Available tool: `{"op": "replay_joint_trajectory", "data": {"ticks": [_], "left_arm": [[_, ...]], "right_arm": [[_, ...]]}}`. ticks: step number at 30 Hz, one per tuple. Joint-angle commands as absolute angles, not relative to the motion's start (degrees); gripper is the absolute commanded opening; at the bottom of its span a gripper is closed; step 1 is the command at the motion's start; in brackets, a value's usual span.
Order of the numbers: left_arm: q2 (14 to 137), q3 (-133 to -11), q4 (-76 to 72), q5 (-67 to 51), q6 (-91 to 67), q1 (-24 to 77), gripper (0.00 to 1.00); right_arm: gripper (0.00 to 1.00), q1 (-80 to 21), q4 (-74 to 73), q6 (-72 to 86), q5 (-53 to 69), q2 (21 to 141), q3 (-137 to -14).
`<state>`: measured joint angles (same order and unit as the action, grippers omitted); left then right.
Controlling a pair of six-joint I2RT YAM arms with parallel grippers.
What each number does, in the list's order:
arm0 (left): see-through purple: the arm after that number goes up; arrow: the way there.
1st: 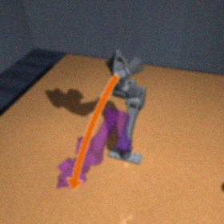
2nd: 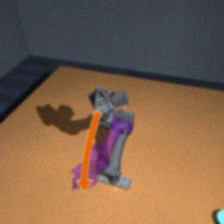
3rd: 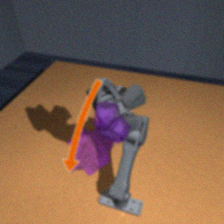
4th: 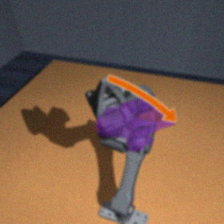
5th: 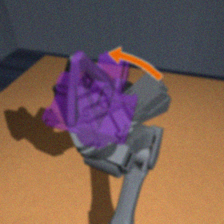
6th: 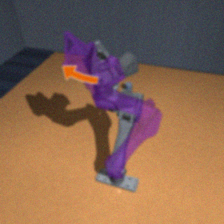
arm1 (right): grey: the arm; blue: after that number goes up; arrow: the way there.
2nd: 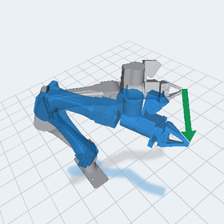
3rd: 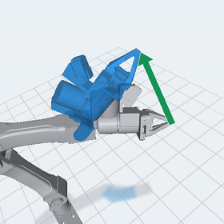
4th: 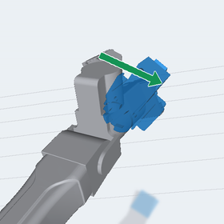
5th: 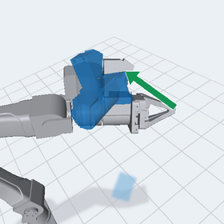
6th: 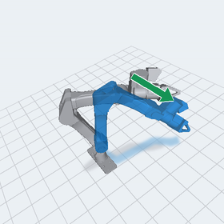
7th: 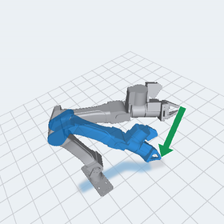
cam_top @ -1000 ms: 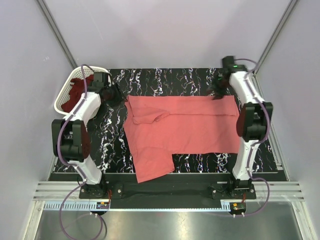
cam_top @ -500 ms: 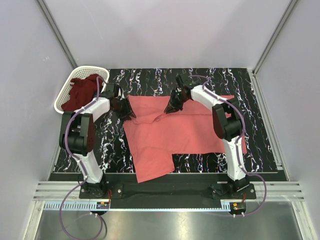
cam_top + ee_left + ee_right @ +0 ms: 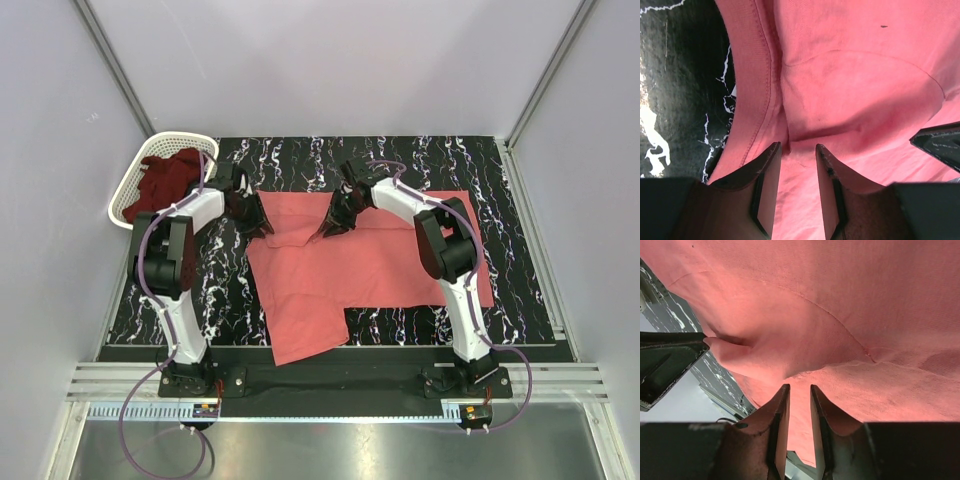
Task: Fold and stack the t-shirts
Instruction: Fold the tshirt
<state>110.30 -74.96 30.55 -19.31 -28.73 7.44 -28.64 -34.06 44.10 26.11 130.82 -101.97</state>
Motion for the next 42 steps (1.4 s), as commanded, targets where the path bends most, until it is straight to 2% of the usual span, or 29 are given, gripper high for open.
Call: {"op": "replay_joint_trajectory", "data": {"ticks": [1,10,16,20,21,26,34,42], "left_arm": [[111.1,-77.3,31.9,-19.6,-27.2,7.3,0.39],[112.7,-78.3,33.4,-18.7,-26.5,7.3,0.39],[113.5,-79.1,33.6,-18.6,-26.5,7.3,0.39],[113.6,-79.2,33.9,-18.3,-26.5,7.3,0.39],[113.6,-79.2,34.0,-18.0,-26.5,7.3,0.39],[114.0,-79.3,34.2,-17.8,-26.3,7.3,0.39],[113.3,-79.0,34.2,-17.5,-25.9,7.3,0.39],[110.1,-79.3,35.9,-15.4,-23.9,7.2,0.41]], "right_arm": [[0.31,-30.0,-32.7,44.9,27.6,130.5,-102.7],[0.36,-30.8,-31.8,46.2,27.9,132.8,-102.7],[0.35,-30.9,-31.7,46.7,28.2,134.4,-103.6],[0.29,-30.9,-32.3,46.4,28.6,135.3,-105.0],[0.20,-30.9,-32.9,46.1,28.6,135.5,-105.7],[0.02,-30.9,-40.3,42.8,28.1,134.3,-110.5],[0.00,-30.8,-50.9,37.1,27.0,130.6,-111.6],[0.00,-30.8,-51.1,36.8,29.1,128.1,-107.0]]}}
